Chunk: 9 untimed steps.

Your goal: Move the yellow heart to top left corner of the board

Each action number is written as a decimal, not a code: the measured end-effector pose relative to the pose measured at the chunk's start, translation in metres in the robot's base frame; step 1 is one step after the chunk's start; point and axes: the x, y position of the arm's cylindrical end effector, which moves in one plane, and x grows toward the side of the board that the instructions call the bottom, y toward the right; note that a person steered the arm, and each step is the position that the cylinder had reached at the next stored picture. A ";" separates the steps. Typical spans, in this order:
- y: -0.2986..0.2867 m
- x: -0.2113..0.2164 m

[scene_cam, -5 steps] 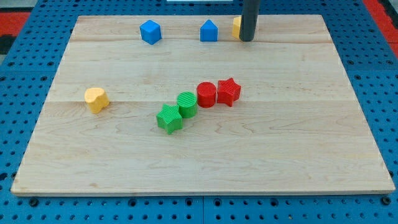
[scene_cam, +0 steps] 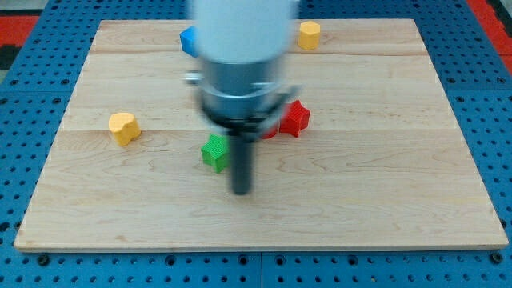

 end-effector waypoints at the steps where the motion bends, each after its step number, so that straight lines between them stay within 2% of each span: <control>1: -0.041 -0.042; 3: -0.130 -0.064; 4: -0.160 -0.114; 5: -0.160 -0.125; 6: -0.185 -0.090; 7: -0.190 -0.077; 9: -0.152 -0.079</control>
